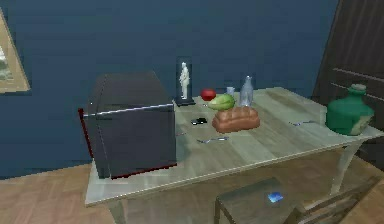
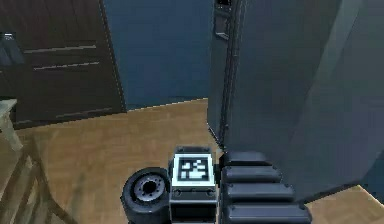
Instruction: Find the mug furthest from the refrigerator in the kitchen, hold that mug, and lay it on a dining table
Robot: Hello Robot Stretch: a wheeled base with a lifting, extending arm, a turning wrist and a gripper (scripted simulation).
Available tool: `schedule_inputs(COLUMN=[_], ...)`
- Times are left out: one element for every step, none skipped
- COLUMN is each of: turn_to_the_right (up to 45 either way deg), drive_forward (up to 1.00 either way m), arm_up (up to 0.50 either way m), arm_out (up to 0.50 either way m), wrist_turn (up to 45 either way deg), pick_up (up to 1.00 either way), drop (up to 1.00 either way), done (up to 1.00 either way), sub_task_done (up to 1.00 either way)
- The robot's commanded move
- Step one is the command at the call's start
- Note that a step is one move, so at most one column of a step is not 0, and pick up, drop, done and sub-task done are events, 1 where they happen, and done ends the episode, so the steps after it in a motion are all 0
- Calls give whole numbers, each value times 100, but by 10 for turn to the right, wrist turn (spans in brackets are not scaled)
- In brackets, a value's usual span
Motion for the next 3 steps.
schedule_inputs(turn_to_the_right=[-120,0,-450], drive_forward=[0,50,0], arm_up=[0,0,0], arm_out=[0,0,0], wrist_turn=[0,0,0], pick_up=[0,0,0], drop=[0,0,0], done=[0,0,0], sub_task_done=[0,0,0])
